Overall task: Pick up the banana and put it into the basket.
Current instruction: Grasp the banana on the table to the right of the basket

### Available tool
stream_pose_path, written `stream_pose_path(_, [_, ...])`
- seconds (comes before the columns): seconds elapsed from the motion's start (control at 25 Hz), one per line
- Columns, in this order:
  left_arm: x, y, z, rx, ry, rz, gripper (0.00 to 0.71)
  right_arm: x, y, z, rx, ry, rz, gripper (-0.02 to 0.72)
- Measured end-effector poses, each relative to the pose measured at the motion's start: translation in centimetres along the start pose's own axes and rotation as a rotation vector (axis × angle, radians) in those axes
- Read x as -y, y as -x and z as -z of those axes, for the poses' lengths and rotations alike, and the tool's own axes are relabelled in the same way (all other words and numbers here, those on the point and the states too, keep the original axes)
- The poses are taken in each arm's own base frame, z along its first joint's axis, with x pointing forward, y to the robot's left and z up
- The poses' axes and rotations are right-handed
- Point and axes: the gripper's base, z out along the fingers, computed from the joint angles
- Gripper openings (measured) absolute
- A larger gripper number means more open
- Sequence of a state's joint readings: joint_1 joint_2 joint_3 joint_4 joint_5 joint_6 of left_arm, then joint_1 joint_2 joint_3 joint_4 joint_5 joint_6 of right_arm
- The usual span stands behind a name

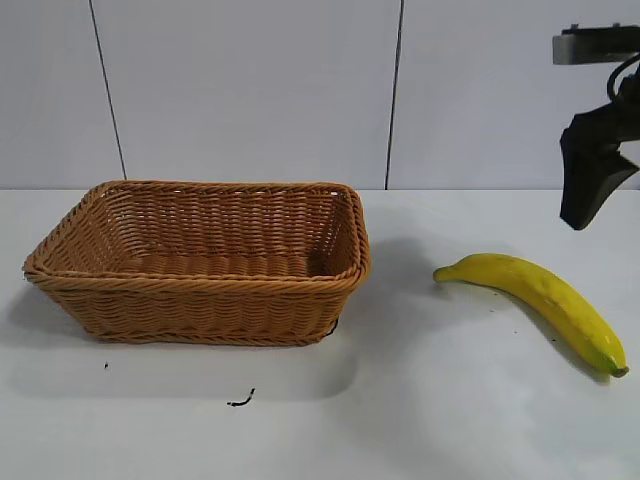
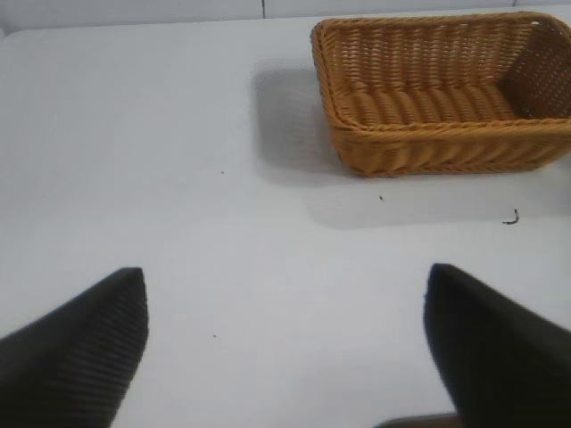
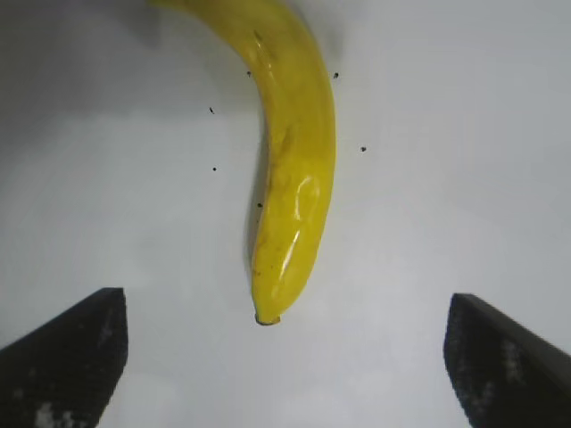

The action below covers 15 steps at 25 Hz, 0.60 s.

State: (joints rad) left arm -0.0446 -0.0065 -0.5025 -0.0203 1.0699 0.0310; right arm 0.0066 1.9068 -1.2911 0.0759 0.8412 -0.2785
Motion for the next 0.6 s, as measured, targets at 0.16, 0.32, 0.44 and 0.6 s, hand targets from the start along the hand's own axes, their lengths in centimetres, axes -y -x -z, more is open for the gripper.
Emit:
stream_pose_path(0.16, [0.0,0.0,0.0,0.0,0.0,0.0,0.635,0.2,0.3,-2.8,-0.005,0.009,-0.019,0.656])
stream_pose_path(0.32, [0.0,0.0,0.0,0.0,0.0,0.0,0.635,0.3,0.2,-5.4,-0.035,0.016,-0.027,0.656])
stream_pose_path(0.44, [0.0,0.0,0.0,0.0,0.0,0.0,0.635,0.3,0.2,-6.3,-0.042,0.016,-0.034,0.656])
stream_pose_path(0.6, [0.0,0.0,0.0,0.0,0.0,0.0,0.635,0.4,0.3,-6.5,-0.038,0.015,-0.036,0.643])
